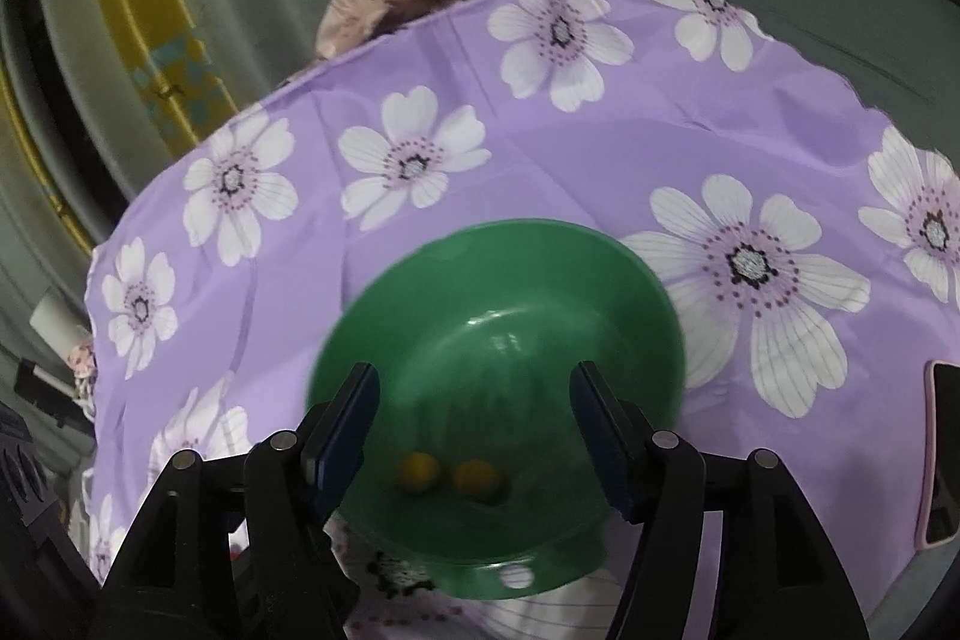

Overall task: Organize fruits
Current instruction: 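Open the right gripper to drop the yellow fruit into the bowl, then move the right gripper back to the fruit pile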

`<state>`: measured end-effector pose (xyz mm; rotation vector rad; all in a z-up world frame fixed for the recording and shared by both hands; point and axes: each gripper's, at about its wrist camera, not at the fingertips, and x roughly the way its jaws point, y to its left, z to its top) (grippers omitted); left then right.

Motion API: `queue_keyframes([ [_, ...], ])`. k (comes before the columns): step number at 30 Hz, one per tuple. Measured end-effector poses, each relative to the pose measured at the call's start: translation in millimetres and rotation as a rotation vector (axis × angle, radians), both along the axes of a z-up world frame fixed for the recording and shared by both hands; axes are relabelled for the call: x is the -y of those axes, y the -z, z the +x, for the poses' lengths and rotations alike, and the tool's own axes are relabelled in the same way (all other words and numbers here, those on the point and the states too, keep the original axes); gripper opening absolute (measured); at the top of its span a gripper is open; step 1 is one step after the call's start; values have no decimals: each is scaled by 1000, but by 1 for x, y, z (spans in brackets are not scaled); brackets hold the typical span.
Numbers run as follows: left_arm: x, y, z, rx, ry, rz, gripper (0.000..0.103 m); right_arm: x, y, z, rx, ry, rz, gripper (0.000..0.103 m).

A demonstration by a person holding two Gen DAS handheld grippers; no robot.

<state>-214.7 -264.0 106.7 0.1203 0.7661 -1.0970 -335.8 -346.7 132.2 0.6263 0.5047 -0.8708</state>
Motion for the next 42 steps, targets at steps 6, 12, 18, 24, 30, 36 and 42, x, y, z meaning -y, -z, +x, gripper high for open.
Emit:
queue_keyframes([
  [6, -22, 0, 16, 5, -56, 9, 62, -15, -3, 14, -2, -47, -40, 78],
  [12, -54, -5, 36, 29, -126, 9, 64, -30, -6, 27, -12, -72, -82, 79],
  [18, -83, -4, 59, 39, -198, 38, 65, -43, 0, 49, -56, -123, -94, 79],
  [24, -108, 5, 86, -21, -295, 47, 65, -53, 4, 67, -101, -172, -103, 79],
  [30, -130, 11, 102, -18, -368, 73, 65, -66, 9, 84, -132, -229, -107, 79],
  [36, -148, 19, 115, -56, -407, 80, 65, -77, 13, 96, -155, -272, -116, 80],
  [42, -166, 15, 117, -78, -414, 45, 65, -84, 22, 108, -188, -287, -108, 80],
])
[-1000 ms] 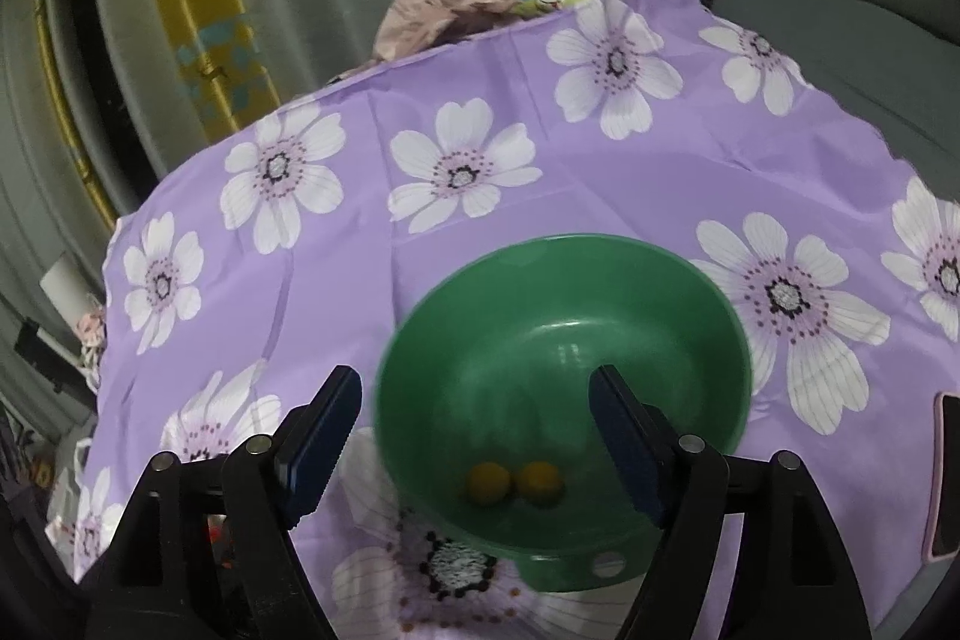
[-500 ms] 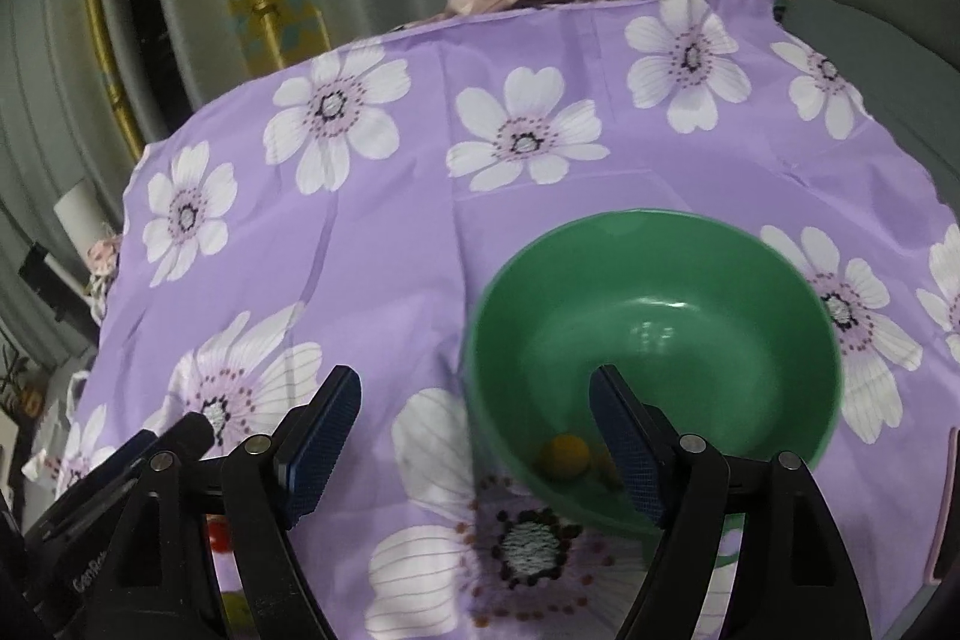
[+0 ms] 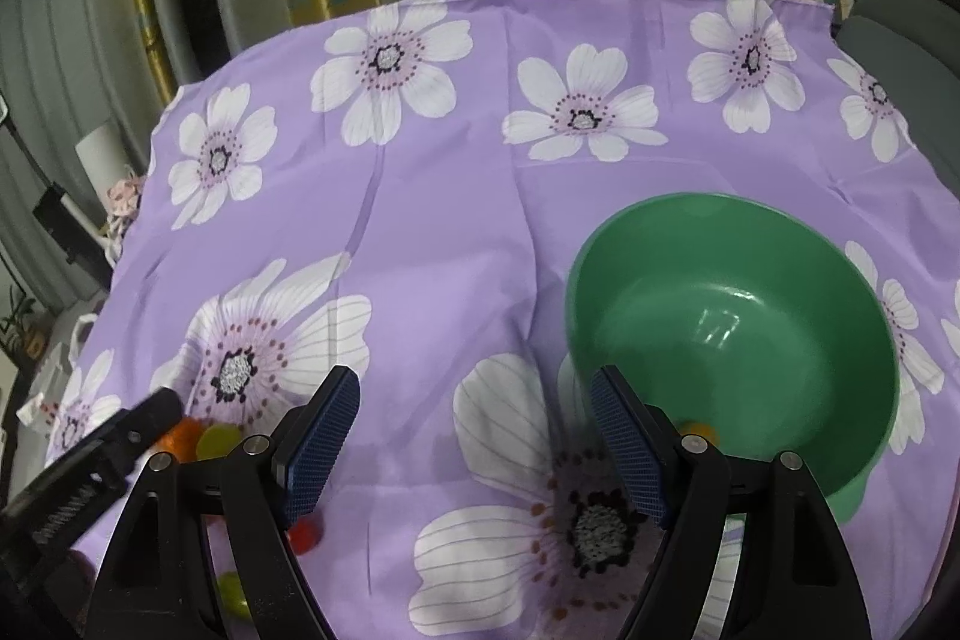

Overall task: Organize fruits
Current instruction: 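Move the right gripper back to the fruit pile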

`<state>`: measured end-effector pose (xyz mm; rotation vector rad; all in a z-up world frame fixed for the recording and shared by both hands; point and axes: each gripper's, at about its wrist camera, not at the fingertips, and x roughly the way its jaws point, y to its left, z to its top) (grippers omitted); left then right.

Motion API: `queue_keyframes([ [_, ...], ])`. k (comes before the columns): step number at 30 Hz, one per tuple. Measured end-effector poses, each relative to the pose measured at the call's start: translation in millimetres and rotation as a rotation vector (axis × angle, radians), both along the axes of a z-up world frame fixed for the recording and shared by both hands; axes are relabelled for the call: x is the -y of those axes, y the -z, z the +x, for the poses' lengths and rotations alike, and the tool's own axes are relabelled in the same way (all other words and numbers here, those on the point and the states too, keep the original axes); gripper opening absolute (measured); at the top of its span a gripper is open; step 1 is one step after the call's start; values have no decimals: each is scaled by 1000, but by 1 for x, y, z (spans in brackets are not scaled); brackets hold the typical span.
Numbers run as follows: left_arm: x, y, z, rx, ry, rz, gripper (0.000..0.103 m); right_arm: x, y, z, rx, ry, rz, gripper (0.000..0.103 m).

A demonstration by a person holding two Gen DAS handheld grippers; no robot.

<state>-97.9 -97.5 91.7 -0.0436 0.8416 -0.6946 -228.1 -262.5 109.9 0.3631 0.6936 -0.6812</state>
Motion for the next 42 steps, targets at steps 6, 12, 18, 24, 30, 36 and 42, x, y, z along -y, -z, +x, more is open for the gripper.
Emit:
queue_keyframes([
  [6, -20, -4, 3, -40, -24, -46, 65, -11, 9, 11, -37, -10, -8, 80],
  [12, -42, -8, 5, -26, -85, -68, 66, -21, 18, 16, -58, -36, 8, 80],
  [18, -54, -12, 8, -36, -113, -100, 66, -18, 26, 16, -83, -27, 41, 80],
  [24, -52, -7, 11, -32, -128, -60, 66, -16, 29, 9, -109, -8, 46, 80],
  [30, -48, -1, 9, -27, -130, -8, 66, -15, 32, 9, -112, -3, 57, 80],
  [36, -36, 8, 6, -39, -85, 59, 66, -17, 38, 12, -107, -34, 99, 80],
  [42, -28, 21, 3, -75, -47, 51, 63, -20, 43, 13, -71, -83, 192, 80],
])
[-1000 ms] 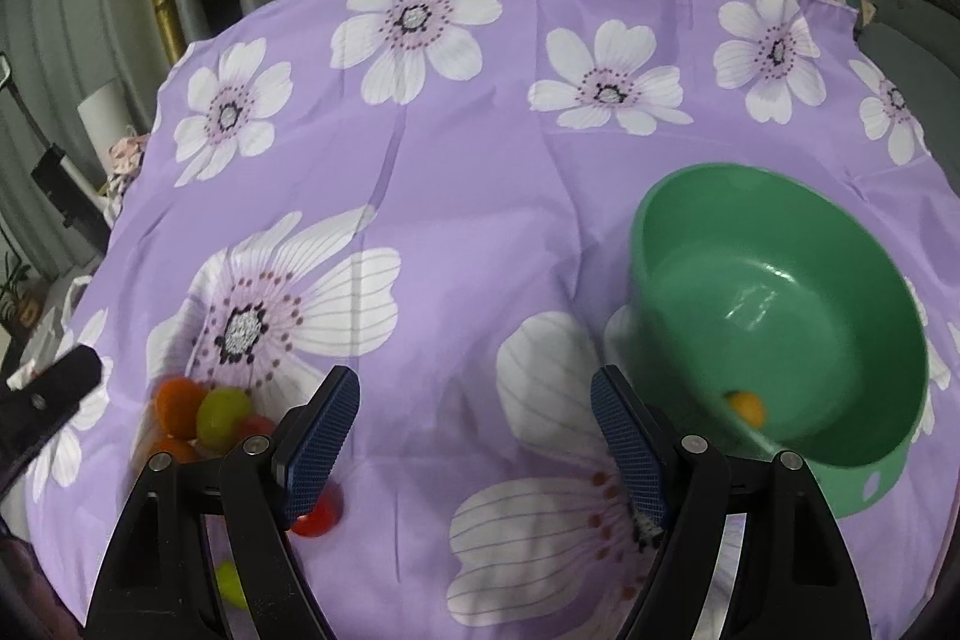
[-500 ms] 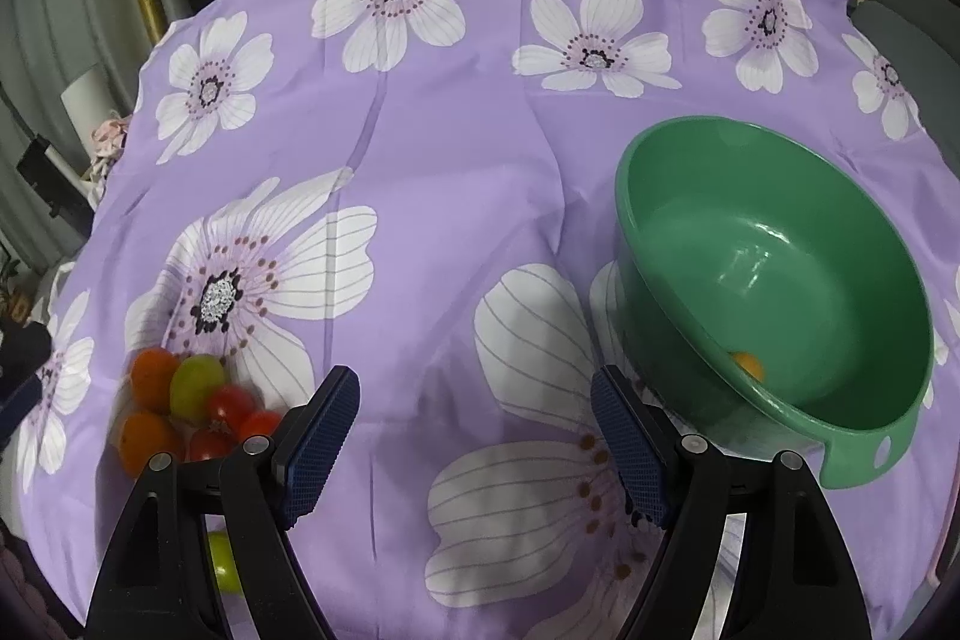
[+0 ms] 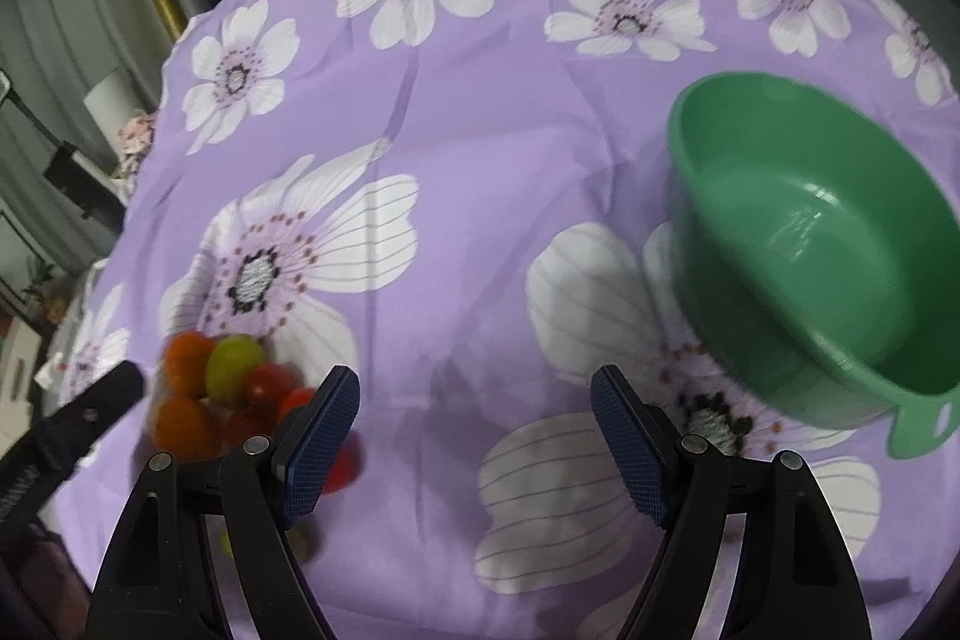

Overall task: Organize fruits
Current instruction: 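Move the right gripper back to the fruit pile, then grasp a red cherry tomato with the right gripper and lift it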

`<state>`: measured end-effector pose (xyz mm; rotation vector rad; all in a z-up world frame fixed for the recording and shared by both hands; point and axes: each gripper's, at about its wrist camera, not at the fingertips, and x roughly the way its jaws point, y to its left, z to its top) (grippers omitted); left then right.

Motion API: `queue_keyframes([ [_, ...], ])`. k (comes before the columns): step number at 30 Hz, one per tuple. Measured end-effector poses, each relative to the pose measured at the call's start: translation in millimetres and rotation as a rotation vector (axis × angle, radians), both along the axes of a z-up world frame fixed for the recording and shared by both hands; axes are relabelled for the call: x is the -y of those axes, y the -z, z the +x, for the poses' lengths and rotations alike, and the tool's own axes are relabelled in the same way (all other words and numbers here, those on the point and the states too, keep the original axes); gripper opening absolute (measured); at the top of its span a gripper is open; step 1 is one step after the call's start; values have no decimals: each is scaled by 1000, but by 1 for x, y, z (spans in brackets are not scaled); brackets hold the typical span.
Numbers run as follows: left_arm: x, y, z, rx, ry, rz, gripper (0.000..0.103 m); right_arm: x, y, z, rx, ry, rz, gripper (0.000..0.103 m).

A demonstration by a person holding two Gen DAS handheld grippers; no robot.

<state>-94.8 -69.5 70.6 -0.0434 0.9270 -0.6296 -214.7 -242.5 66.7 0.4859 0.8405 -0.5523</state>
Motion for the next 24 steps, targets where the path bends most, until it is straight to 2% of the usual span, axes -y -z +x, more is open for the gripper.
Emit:
queue_keyframes([
  [5, 10, 5, -2, -20, 47, 6, 52, -2, 8, 3, 10, -37, 75, 80],
  [11, 13, 13, 1, -99, 88, 8, 41, 2, 14, 2, 30, -54, 174, 79],
  [13, 14, 13, -1, -97, 93, 11, 38, 2, 16, 3, 28, -58, 193, 65],
  [16, 16, 16, -1, -116, 114, 7, 29, 4, 23, 5, 28, -64, 258, 53],
  [18, 18, 19, -1, -141, 135, 6, 24, 4, 29, 6, 26, -75, 312, 50],
  [20, 21, 20, -3, -139, 155, 2, 24, 3, 32, 7, 29, -89, 344, 48],
  [24, 26, 28, 3, -182, 156, 5, 24, -3, 30, 9, 34, -115, 345, 48],
])
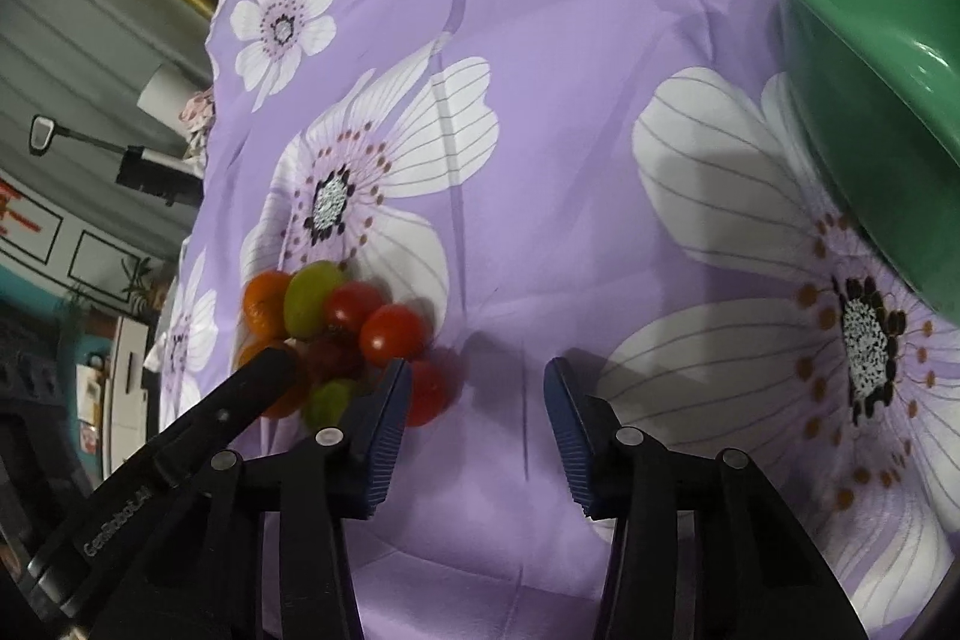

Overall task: Organize fruits
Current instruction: 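Grasp a red cherry tomato with the right gripper and lift it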

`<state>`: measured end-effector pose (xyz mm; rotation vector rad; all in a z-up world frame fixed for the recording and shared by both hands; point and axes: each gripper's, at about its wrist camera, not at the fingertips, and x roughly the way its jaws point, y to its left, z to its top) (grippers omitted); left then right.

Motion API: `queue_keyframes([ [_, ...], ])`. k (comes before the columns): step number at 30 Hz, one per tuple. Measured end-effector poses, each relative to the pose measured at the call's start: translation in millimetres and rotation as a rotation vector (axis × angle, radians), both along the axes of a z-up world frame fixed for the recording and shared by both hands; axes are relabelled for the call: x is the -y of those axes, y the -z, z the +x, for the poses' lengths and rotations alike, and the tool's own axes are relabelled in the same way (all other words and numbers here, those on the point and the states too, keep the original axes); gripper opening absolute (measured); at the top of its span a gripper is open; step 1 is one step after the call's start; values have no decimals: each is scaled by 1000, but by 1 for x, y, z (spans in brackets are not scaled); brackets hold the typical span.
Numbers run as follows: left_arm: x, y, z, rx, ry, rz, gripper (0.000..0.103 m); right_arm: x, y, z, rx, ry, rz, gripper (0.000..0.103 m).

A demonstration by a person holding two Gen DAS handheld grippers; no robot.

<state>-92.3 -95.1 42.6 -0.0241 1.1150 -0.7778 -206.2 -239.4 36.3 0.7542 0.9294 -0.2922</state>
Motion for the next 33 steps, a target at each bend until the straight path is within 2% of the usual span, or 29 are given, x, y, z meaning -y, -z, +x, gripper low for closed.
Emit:
queue_keyframes([
  [5, 5, 6, 3, -4, -9, 23, 25, -6, 1, 6, 9, -23, -27, 48],
  [12, 7, 11, 8, -26, -25, 7, 24, -9, 1, 9, 34, -46, -16, 39],
  [22, 6, 16, 12, -64, -45, -25, 26, -13, 2, 10, 34, -71, -13, 38],
  [27, 6, 24, 15, -127, -52, -28, 30, -20, -2, 12, 25, -100, -47, 38],
  [33, 6, 22, 13, -105, -54, -29, 29, -27, 5, 20, 0, -122, -76, 38],
])
